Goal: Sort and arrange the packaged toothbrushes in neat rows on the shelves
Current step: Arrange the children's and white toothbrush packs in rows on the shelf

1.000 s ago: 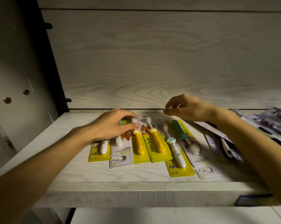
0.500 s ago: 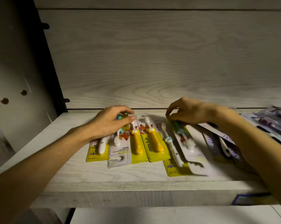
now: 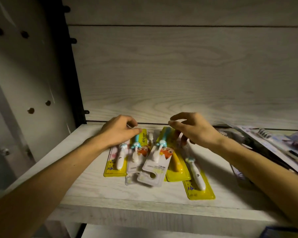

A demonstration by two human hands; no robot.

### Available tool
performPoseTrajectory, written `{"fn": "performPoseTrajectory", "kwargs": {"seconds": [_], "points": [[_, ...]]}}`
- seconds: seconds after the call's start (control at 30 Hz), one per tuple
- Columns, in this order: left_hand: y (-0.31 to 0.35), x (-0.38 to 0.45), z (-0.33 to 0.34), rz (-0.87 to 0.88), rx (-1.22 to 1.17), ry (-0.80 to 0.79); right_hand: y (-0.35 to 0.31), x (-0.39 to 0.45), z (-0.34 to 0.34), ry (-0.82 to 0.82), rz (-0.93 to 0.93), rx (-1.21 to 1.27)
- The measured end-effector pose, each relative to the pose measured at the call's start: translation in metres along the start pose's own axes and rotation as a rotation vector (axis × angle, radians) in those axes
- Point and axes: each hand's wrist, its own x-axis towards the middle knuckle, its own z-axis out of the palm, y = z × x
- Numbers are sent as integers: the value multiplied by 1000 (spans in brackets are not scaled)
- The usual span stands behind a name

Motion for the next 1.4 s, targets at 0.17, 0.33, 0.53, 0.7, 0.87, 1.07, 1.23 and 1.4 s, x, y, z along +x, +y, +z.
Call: {"fn": "performPoseTrajectory", "kwargs": {"seconds": [0.17,0.33,0.53,0.7,0.87,1.07,1.23,1.4], "points": [[1,-5,-3,-36,149,-41,3,-8,-1,11,-134,-436],[9,-11,-2,-4,122,42,4,-11,4,-110,-156,-483],[24,-17,1,62,-237,111,3,-10,1,-203,-118,-341],[40,-26,2,-10,-609,-20,4,-9,0,-226,-123,-212],[49,-31,6,-47,-727,-119,6,-5,-1,-152,-159,-78],[46,-29,7,-110,-753,-90,9,-1,-9,-97,-191,-3],[48,-27,7,-117,-843,-158,12,1,-3,-85,-227,-23],[50,-27,8,-110,-915,-146,16,2,2,-142,-73,122]]}}
